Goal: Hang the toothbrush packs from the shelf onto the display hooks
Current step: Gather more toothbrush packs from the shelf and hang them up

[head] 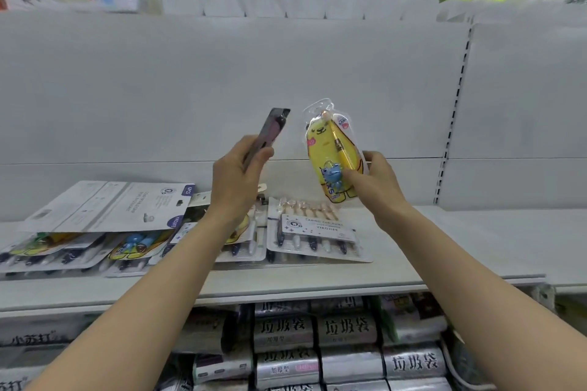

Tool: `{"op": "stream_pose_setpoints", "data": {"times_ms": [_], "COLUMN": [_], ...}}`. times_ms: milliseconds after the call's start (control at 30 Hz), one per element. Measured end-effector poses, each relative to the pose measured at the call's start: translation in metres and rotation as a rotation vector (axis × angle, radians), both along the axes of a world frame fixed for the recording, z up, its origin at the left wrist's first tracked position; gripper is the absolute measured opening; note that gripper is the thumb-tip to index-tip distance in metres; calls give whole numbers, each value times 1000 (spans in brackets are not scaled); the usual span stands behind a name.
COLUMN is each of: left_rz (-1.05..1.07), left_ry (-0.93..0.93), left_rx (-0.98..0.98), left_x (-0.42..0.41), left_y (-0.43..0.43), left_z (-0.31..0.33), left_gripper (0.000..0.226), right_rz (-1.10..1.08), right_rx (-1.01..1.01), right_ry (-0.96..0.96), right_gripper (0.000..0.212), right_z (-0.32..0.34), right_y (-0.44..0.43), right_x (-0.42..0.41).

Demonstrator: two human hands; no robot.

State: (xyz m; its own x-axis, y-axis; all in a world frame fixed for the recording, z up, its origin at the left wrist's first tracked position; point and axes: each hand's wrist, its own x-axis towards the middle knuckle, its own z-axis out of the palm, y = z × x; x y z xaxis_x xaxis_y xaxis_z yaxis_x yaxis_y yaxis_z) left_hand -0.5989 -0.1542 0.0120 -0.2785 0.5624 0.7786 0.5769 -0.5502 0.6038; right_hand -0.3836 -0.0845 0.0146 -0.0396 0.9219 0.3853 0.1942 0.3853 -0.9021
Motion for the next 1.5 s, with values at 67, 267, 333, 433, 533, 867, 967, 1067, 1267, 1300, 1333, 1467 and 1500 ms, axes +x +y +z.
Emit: {"op": "stream_pose_setpoints", "data": {"times_ms": [67,267,333,433,533,867,967,1067,1267,1300,1333,1467,1500], "left_rz": [-29,-164,-161,-146,-101,115,205,257,307,324,342,333,314], "left_ry": [-9,-197,-246,-311,-370,-527,-500,-483,-494,-493,-494,-585,-618], "left_rx": [13,-84,-117,-154,-200,-233,-216,-202,-208,-214,-225,-253,-247], "left_x": [13,46,52,56,54,-3,-35,-72,-174,-192,-211,-278,-293], "left_y": [-4,-18,-27,-40,-56,-155,-194,-238,-349,-368,-387,-452,-465], "left_z": [5,6,2,-6,-18,-45,-47,-49,-63,-65,-66,-69,-69], "left_gripper": [14,13,18,17,22,13,8,9,18,21,23,10,5], "right_rz": [2,45,69,105,164,347,391,429,482,492,508,584,600], "right_rx": [43,86,89,85,74,-19,-11,7,1,-2,-10,-56,-64], "right_ry": [55,181,212,235,267,314,289,272,269,268,268,301,310], "right_gripper": [37,33,32,26,18,26,22,22,25,25,25,25,25], "right_z": [5,10,8,0,-12,-39,-39,-38,-47,-48,-49,-54,-54], "right_y": [-5,-20,-26,-34,-42,-104,-136,-175,-275,-294,-314,-381,-393], "right_x": [9,29,32,31,24,-49,-84,-125,-242,-264,-286,-364,-382]}}
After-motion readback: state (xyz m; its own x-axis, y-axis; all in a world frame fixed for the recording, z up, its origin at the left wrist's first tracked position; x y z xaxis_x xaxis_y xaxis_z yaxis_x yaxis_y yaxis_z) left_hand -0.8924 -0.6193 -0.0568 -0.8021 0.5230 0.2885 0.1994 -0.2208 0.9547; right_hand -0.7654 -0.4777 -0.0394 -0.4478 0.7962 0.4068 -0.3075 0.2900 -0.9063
